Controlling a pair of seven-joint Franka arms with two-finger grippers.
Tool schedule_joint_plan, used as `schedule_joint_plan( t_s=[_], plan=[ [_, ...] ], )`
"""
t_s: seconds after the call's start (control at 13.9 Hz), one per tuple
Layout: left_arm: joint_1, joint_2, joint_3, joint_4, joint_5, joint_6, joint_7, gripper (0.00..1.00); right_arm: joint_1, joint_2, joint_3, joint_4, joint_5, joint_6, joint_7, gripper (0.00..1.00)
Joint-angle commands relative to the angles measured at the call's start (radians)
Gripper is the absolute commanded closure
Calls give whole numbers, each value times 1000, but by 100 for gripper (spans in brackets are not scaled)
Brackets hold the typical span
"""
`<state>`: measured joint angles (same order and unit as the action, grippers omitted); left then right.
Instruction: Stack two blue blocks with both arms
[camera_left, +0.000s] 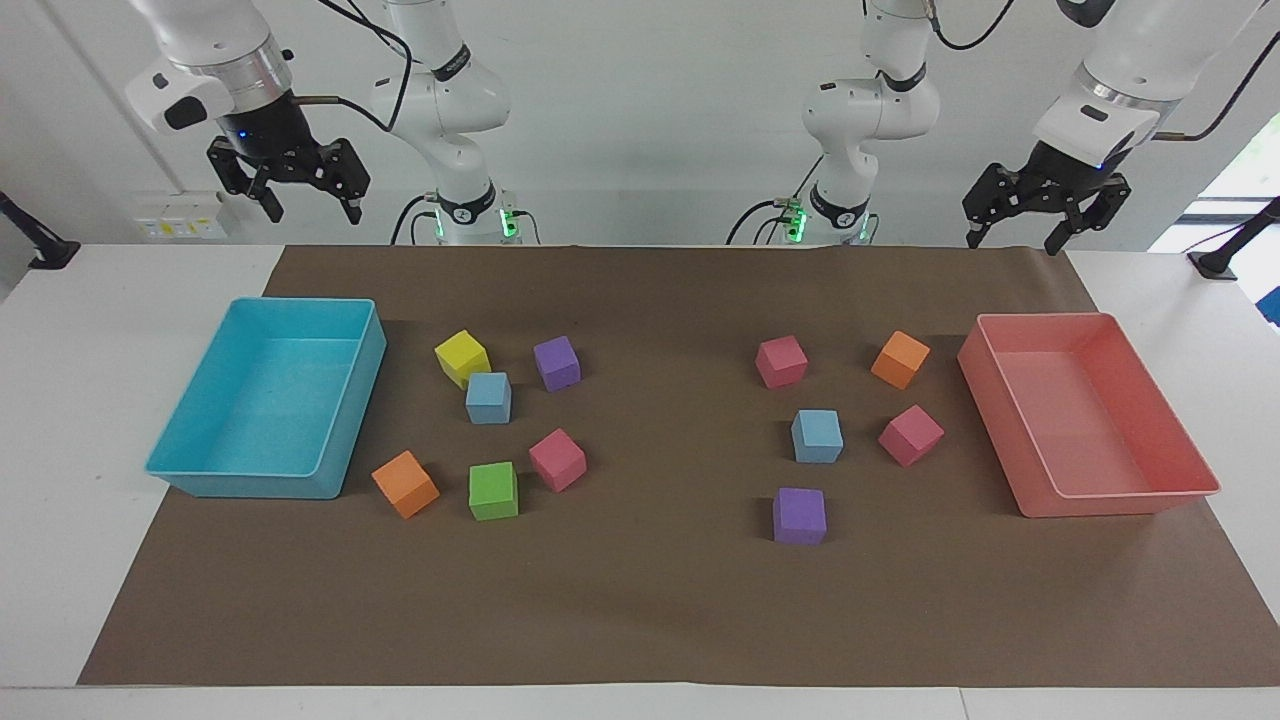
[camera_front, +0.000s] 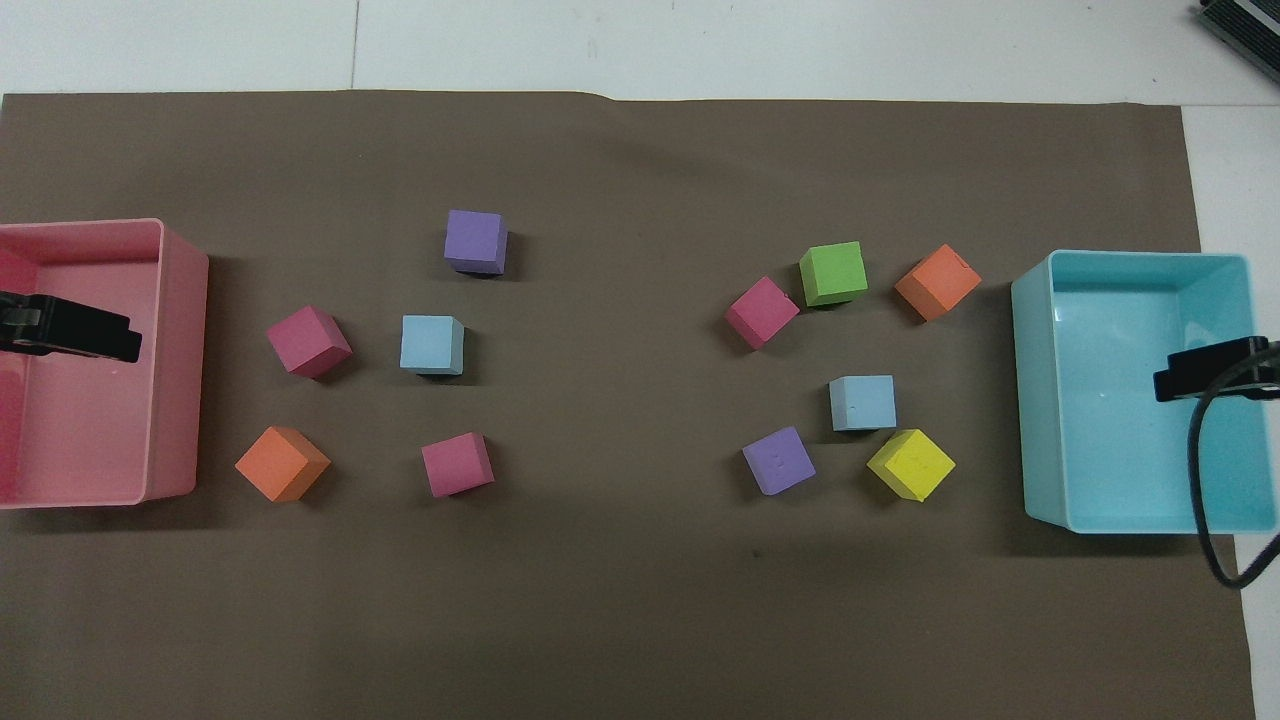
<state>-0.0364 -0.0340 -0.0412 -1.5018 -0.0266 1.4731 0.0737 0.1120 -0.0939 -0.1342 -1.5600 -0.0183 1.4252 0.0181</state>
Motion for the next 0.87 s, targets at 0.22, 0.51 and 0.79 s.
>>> schedule_joint_plan(
  t_s=[0.22,0.51,0.79],
  plan=[
    [-14,-10,-11,8,4,-7,-6,0,-5,-49,5,-69,1,21,-21,0],
    [-14,-10,-11,9,5,0,0,0,2,-49,10,-130,9,104,-23,0],
    [-16,-10,-12,9,5,21,-11,0,46,-32,15,-189,46,194,-4,0]
  ],
)
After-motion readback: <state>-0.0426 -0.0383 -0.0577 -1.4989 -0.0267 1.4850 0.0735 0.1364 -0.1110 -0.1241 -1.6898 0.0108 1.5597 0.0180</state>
